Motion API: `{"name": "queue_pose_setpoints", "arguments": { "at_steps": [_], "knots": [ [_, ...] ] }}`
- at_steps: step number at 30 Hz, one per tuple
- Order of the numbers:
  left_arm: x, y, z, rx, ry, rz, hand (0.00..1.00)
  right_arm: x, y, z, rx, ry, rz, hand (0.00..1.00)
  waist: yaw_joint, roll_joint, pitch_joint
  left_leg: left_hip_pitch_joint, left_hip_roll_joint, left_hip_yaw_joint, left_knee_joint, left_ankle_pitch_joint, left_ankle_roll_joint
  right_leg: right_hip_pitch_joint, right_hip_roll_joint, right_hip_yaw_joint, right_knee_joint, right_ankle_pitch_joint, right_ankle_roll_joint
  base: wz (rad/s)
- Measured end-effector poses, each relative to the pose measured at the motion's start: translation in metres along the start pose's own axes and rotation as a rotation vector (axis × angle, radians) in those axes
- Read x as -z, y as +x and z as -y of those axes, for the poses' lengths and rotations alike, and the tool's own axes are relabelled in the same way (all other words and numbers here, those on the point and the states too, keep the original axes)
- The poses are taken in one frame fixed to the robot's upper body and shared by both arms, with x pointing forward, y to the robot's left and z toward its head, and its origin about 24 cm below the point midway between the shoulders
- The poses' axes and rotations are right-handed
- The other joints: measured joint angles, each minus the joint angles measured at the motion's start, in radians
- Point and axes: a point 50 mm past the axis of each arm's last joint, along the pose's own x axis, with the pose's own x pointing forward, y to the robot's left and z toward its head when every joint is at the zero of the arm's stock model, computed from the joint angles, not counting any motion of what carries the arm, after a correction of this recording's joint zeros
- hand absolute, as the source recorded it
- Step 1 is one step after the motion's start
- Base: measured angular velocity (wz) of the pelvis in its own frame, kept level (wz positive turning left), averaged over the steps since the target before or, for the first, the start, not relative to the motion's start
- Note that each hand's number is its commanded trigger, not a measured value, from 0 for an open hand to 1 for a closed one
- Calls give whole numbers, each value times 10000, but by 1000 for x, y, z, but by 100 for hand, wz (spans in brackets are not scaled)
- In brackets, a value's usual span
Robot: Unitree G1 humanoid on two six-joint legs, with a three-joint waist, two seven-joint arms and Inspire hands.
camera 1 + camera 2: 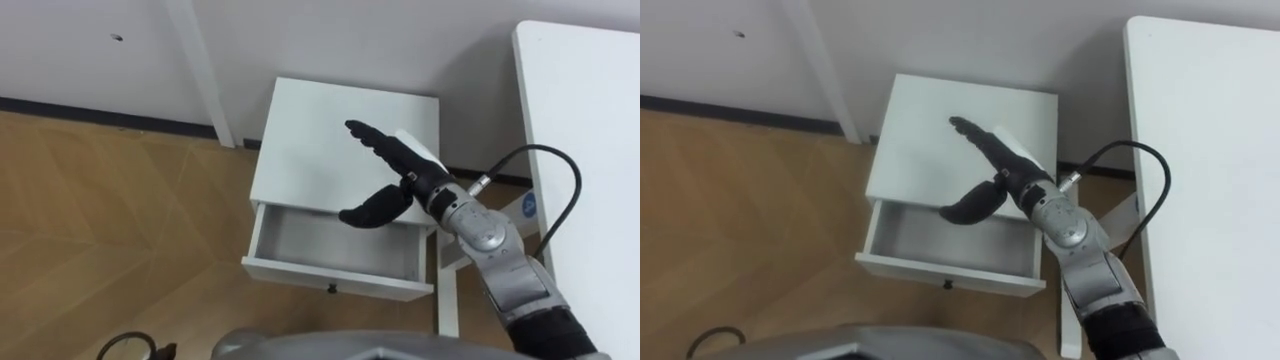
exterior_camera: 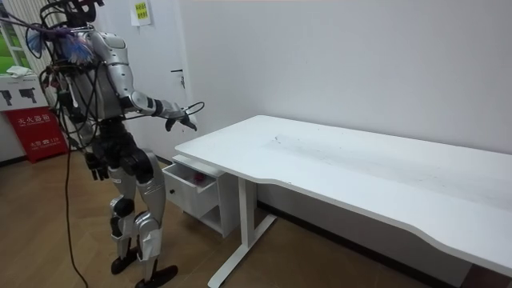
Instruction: Put apple and close drawer
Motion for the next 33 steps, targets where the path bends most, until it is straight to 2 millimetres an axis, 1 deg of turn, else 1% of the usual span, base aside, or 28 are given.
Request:
{"name": "queue_pose_setpoints", "arguments": {
  "at_steps": [2, 4, 5, 7, 8, 9, 10, 13, 14, 15, 16, 17, 18, 19, 20, 21, 22, 23, 24, 25, 26, 27, 28, 29, 30, 31, 32, 33],
  "knots": [
    [1, 0, 1, 30, -10, -30, 0, 5, -1, -2, -18, 105, -156, 0, -18, -2, -2, 13, -1, -1, 17, 0, 0, 23, -1, 3, 1, 0, 0, 0],
    [4, -1, 1, 74, -6, -102, 0, 28, -3, -9, -174, 376, -1086, 0, -25, -66, -39, 41, 0, -3, 91, -6, 5, 93, -15, -7, 11, 0, 0, 6],
    [4, -1, 2, 101, -10, -112, 0, 34, -5, -10, -161, 474, -1334, 0, -24, -69, -38, 29, -1, -3, 105, -11, 12, 95, -18, -19, 9, 0, 0, 6],
    [9, -1, 3, 145, -55, -241, 0, 60, -17, -15, 8, 948, -2397, 0, -89, -23, -21, -6, -14, 3, 146, -36, 42, 94, -42, -19, 16, -3, 6, 0],
    [11, -2, 3, 142, -119, -292, 0, 68, -20, -16, 71, 1097, -2699, 0, -154, -11, -16, -15, -14, 2, 137, -44, 52, 102, -49, -32, 20, -4, 9, 7],
    [16, -2, 4, 147, -180, -410, 0, 83, -26, -18, 260, 1587, -3296, 0, -304, 15, -19, -36, -17, -8, 156, -70, 80, 134, -81, -132, 34, -10, 20, 9],
    [18, -3, 4, 158, -170, -450, 0, 92, -30, -19, 376, 1796, -3643, 0, -356, 28, -27, -37, -23, -9, 166, -75, 87, 135, -93, -142, 52, -13, 26, 10],
    [18, -3, 4, 118, -417, -414, 0, 137, -58, -22, 1287, 2814, -5716, 0, -559, 140, -28, -305, -22, 8, 599, -243, 172, 20, -160, -159, 246, -40, 81, 6],
    [18, -3, 4, 105, -502, -414, 0, 143, -64, -23, 1449, 2926, -6022, 0, -576, 154, -53, -363, -23, 27, 681, -275, 190, -37, -177, -155, 308, -53, 100, 0],
    [16, -2, 3, 74, -604, -358, 0, 151, -72, -25, 1627, 2966, -6424, 0, -664, 185, -42, -397, -50, 32, 782, -327, 243, -98, -245, -166, 477, -76, 138, 11],
    [15, -2, 3, 62, -623, -340, 0, 154, -76, -27, 1754, 3059, -6489, 0, -834, 219, -40, -472, -99, 29, 960, -416, 311, -117, -338, -232, 656, -154, 246, 18],
    [13, -2, 3, 62, -601, -293, 0, 155, -78, -28, 1822, 3107, -6489, 0, -855, 238, -65, -524, -133, 34, 1064, -470, 362, -186, -414, -278, 825, -202, 289, 18],
    [12, -2, 4, 98, -610, -285, 0, 161, -85, -30, 1982, 3296, -6762, 0, -845, 243, -41, -560, -202, 73, 1259, -570, 467, -372, -575, -284, 1325, -281, 339, 0],
    [9, -1, 4, 124, -762, -266, 0, 169, -91, -31, 2224, 3705, -7179, 0, -834, 328, -50, -524, -243, 200, 1380, -663, 617, -702, -804, -300, 2178, -306, 377, 0],
    [9, -1, 4, 117, -845, -277, 0, 175, -97, -32, 2430, 3982, -7459, 0, -834, 363, -65, -491, -290, 290, 1402, -687, 673, -980, -1003, -305, 2873, -306, 377, 0],
    [6, 0, -1, 11, -976, -164, 0, 184, -110, -34, 2713, 4267, -8025, 0, -849, 324, -75, -437, -444, 377, 1436, -702, 839, -1610, -1459, -205, 4251, -275, 362, 4],
    [6, 0, -4, -41, -1079, -143, 0, 189, -118, -34, 2814, 4291, -8377, 0, -848, 310, -67, -422, -562, 447, 1525, -764, 957, -1961, -1673, -29, 4975, -155, 336, 0],
    [8, 0, -7, -105, -1284, -198, 0, 198, -133, -33, 3426, 4930, -8840, 0, -860, 345, -72, -396, -705, 596, 1736, -916, 1153, -2612, -1985, 298, 6181, 314, 299, -14],
    [13, 0, -10, -142, -1378, -334, 0, 202, -142, -28, 3963, 5253, -9029, 0, -1005, 439, -45, -373, -779, 658, 1902, -1029, 1339, -3289, -2255, 461, 7213, 1154, 155, -12],
    [14, 0, -12, -170, -1374, -370, 0, 205, -147, -29, 3969, 5260, -9290, 0, -1093, 528, -39, -414, -782, 647, 2035, -1084, 1421, -3643, -2349, 554, 7695, 1732, 159, -6],
    [15, 0, -17, -308, -1334, -361, 0, 213, -162, -37, 3843, 5397, -10046, 0, -1117, 635, -93, -453, -750, 635, 2262, -1170, 1577, -4469, -2461, 772, 8703, 2937, 83, -7],
    [16, 0, -23, -438, -1289, -373, 0, 217, -174, -49, 3568, 5660, -10797, 0, -1121, 668, -94, -614, -626, 699, 2537, -1272, 1720, -5549, -2337, 873, 10476, 2771, -6, -23],
    [16, 0, -25, -487, -1306, -388, 0, 218, -176, -54, 3430, 5790, -10987, 0, -1117, 748, -107, -712, -551, 786, 2648, -1285, 1742, -6166, -2227, 858, 11548, 2415, -37, -37],
    [16, 0, -28, -554, -1326, -415, 0, 219, -182, -66, 3193, 6047, -11285, 0, -1178, 836, -77, -949, -364, 844, 2795, -1307, 1781, -7387, -2045, 636, 13548, 1754, -137, -36],
    [11, 1, -29, -572, -1331, -392, 0, 219, -189, -78, 2892, 6182, -11579, 0, -1271, 935, -65, -1090, -267, 862, 2856, -1288, 1816, -8465, -1943, 311, 15146, 1241, -169, -22],
    [8, 1, -30, -578, -1303, -368, 0, 219, -193, -84, 2771, 6285, -11724, 0, -1353, 897, -2, -1124, -212, 863, 2953, -1304, 1846, -8954, -1922, 189, 15813, 1012, -144, -9],
    [7, 2, -29, -539, -1311, -477, 0, 220, -201, -98, 2603, 6640, -12146, 0, -1414, 945, 61, -1187, -135, 863, 3106, -1348, 1910, -9884, -1903, 39, 16772, 633, -91, 0],
    [4, 3, -28, -490, -1328, -539, 0, 220, -209, -108, 2517, 6973, -12523, 0, -1440, 969, 72, -1213, -30, 858, 3314, -1451, 1981, -10625, -1919, -77, 17293, 357, -87, 0]
  ]
}}
